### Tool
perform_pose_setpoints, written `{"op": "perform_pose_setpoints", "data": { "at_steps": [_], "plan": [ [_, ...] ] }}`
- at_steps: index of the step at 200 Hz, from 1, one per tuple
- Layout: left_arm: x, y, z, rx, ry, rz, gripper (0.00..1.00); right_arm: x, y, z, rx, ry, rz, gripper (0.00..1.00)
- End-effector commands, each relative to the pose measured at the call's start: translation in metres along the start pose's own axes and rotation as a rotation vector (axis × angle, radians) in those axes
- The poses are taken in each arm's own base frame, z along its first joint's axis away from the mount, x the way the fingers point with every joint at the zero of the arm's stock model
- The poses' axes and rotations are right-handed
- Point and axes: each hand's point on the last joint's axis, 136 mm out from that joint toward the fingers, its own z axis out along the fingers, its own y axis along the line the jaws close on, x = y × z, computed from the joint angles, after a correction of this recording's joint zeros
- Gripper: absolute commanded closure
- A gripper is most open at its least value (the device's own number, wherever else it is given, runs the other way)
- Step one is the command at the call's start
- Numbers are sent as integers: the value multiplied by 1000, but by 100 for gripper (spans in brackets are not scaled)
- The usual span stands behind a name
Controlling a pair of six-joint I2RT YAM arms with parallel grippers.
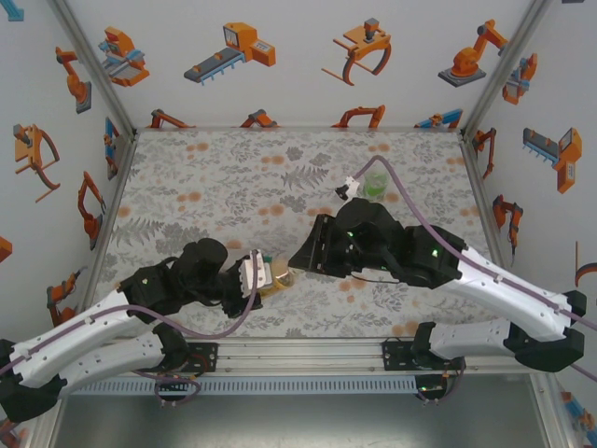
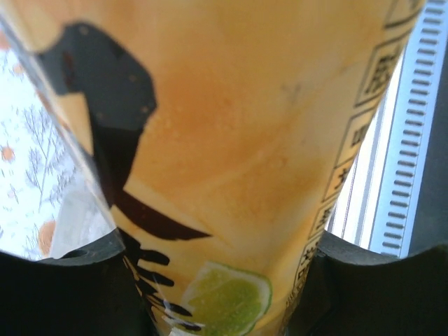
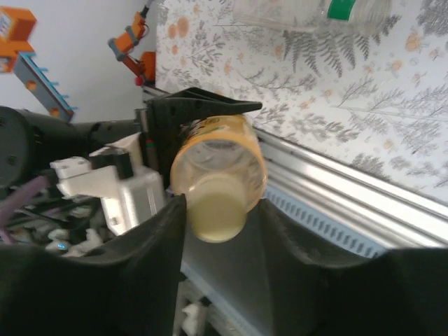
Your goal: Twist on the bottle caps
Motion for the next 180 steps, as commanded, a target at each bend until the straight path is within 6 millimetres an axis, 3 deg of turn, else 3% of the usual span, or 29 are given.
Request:
{"op": "perform_pose_setpoints", "data": {
  "at_steps": [1,25,51,74,90,137,156,180],
  "plan": [
    [-36,-5,-10,28,-144,48,100,-16,17,-22,-63,-79,-151,42],
    [-39,-9,-14,50,-165,47,100,-29,27,-51,-110,-164,-305,29],
    [-39,-12,-15,64,-174,46,100,-32,41,-74,-180,-219,-560,26],
    [-43,-18,-18,97,-190,52,100,-17,59,-86,-285,-199,-849,27],
    [-46,-25,-21,134,-205,53,100,4,71,-93,-392,-146,-1071,27],
    [-51,-34,-25,191,-228,43,100,57,83,-92,-644,33,-1522,29],
    [-52,-35,-27,194,-232,44,100,60,88,-88,-671,57,-1585,35],
    [-53,-37,-29,205,-233,43,100,58,90,-80,-654,85,-1615,35]
  ]
}}
